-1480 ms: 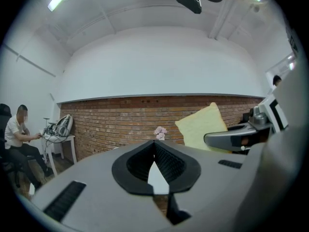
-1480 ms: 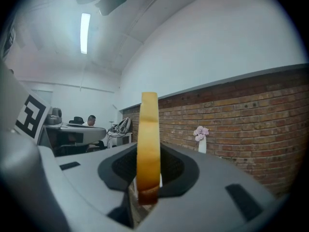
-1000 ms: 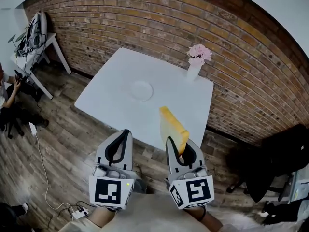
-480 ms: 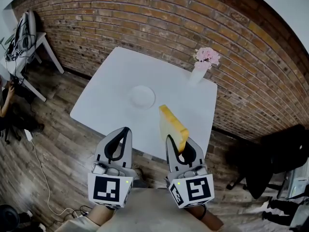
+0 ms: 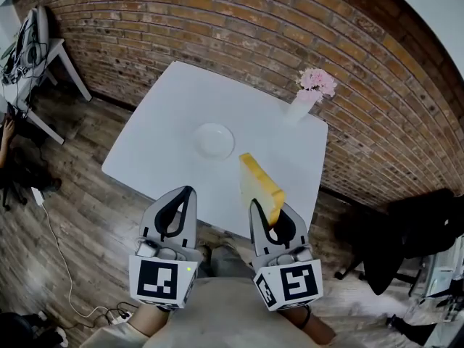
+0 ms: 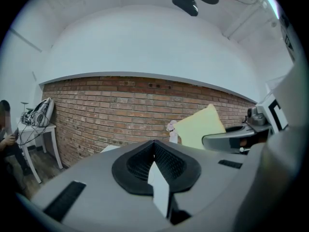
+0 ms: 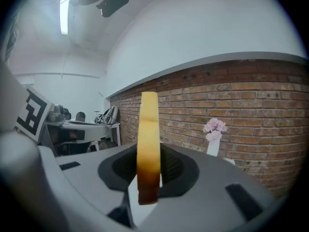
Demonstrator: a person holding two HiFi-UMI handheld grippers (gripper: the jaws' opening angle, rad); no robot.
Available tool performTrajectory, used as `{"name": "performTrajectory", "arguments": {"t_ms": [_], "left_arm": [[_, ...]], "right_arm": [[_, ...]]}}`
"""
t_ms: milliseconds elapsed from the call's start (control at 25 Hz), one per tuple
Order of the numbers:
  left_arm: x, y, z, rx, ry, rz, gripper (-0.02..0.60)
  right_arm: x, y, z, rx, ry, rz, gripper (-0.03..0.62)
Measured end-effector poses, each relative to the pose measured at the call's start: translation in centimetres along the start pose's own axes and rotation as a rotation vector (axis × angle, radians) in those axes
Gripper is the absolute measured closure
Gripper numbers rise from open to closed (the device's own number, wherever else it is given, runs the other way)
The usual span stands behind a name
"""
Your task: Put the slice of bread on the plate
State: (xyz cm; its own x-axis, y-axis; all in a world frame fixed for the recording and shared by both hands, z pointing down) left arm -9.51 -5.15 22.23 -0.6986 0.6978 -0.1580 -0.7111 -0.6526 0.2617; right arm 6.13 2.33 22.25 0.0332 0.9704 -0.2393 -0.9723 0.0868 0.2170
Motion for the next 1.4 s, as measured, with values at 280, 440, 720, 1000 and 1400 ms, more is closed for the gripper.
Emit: {"name": "performTrajectory", "arguments": {"t_ms": [280,440,720,1000,1400], "left_arm": [[-1.1,0.8,0.2,0.036,0.024,-0.03,0.572],[-2.3,0.9,0.6,0.033,0.019,-0.05,0.572],[-4.8,1.4,1.3,0.023,0.033,-0.086,0.572],[-6.5,2.1,2.9,0.021,0.046,-0.112,0.572],[-8.2,3.5,3.4,0.027,0.052,-0.151,0.572]], "right_arm": [[-2.1,-0.2,0.0,0.005,0.004,-0.032,0.502],[-3.4,-0.5,1.1,0.001,0.006,-0.069,0.503],[-6.4,-1.3,2.6,0.004,0.002,-0.114,0.505],[-9.3,-1.4,4.0,0.023,-0.012,-0.158,0.505],[-12.4,-1.1,4.3,0.045,-0.032,-0.211,0.505]]}}
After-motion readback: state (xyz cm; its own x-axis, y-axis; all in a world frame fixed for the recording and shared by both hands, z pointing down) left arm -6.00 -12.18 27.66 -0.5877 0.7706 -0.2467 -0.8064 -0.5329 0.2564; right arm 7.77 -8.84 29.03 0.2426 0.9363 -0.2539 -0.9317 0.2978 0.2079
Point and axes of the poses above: the fingertips, and each gripper's own axes: x backward along the fingers, y to its left, z out of its underside, the point moved 6 cm from there along x, backward along the fingers, and after that the axes turned 12 degrees about x, right-handed, at the moved point
